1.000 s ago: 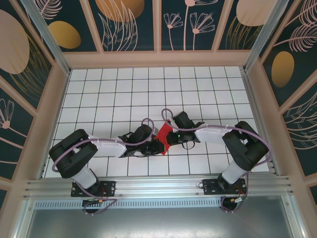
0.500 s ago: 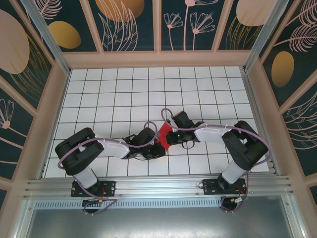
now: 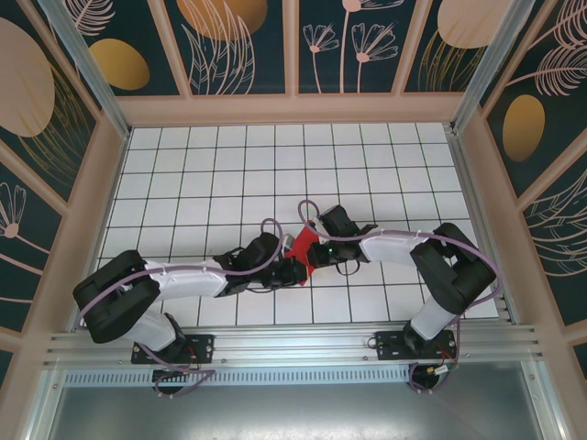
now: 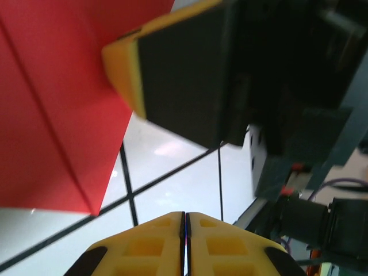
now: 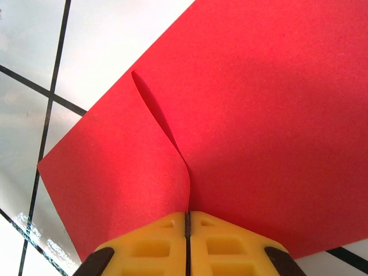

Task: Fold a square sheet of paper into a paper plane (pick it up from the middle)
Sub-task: Fold the triangle a second time at the center of the table.

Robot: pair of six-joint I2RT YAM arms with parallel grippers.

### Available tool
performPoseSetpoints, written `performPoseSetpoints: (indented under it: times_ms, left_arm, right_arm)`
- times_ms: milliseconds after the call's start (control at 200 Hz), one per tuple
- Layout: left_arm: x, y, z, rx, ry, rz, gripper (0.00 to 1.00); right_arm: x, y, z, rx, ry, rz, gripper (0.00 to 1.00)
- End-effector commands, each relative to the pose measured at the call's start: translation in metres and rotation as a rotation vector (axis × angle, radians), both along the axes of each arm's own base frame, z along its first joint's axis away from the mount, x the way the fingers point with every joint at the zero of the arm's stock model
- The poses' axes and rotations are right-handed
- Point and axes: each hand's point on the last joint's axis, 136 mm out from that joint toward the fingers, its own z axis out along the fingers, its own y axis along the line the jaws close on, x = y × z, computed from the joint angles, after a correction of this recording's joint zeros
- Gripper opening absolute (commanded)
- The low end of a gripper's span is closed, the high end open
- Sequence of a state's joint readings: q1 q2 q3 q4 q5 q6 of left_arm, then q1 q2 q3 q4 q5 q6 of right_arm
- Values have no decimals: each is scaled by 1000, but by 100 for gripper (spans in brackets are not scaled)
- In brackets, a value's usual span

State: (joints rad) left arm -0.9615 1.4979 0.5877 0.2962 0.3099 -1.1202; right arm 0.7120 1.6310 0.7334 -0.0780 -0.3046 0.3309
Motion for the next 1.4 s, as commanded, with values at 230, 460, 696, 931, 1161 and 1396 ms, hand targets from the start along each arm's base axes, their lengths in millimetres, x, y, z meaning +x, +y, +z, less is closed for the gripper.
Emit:
performPoseSetpoints:
  times_ms: [230,460,696,931,1161,1396]
  left_arm:
    - [16,-2,-40,106,26,66,11]
    - [-10,9,-67,124,121,12,11]
    - [-16,10,-56,111,113,-25,12]
    - [32,16,5,113,-86,85,12]
    - [67,14,7,88,-93,137,8]
    - [77,13,-21,131,-58,162,7]
  right_arm:
    - [-11,-24,-28,-115,59,-32,9]
    - [-11,-24,-30,-121,60,-29,9]
    - [-10,-23,-32,-126,61,-25,9]
    - [-10,-23,-32,-126,64,-26,9]
    - [-9,-23,-31,-120,63,-30,9]
    - [-9,-22,-30,-120,63,-30,9]
